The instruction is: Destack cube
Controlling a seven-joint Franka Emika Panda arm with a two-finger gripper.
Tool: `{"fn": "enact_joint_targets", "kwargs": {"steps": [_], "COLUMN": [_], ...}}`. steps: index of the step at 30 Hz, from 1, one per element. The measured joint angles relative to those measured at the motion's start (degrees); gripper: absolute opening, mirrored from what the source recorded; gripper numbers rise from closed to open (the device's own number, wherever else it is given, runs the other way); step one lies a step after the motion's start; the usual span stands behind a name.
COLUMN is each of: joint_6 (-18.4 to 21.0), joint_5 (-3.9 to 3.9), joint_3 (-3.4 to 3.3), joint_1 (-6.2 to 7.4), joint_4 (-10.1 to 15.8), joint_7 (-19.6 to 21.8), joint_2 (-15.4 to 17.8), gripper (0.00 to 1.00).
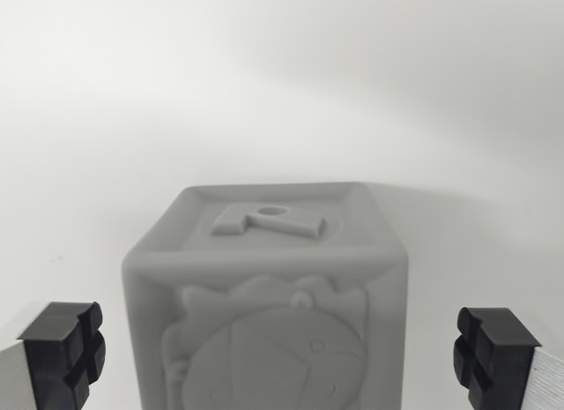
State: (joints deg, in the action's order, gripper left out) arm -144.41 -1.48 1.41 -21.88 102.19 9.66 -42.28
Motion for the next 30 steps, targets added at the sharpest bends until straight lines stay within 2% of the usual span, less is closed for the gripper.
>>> {"fn": "enact_joint_targets", "kwargs": {"steps": [13, 30], "joint_6": [3.35, 10.14], "joint_5": [0.02, 0.13], "joint_3": [0.03, 0.09], "joint_1": [0.00, 0.00], "joint_4": [1.21, 1.62], "joint_7": [0.00, 0.00], "joint_2": [4.64, 11.94], "gripper": [1.00, 1.00]}}
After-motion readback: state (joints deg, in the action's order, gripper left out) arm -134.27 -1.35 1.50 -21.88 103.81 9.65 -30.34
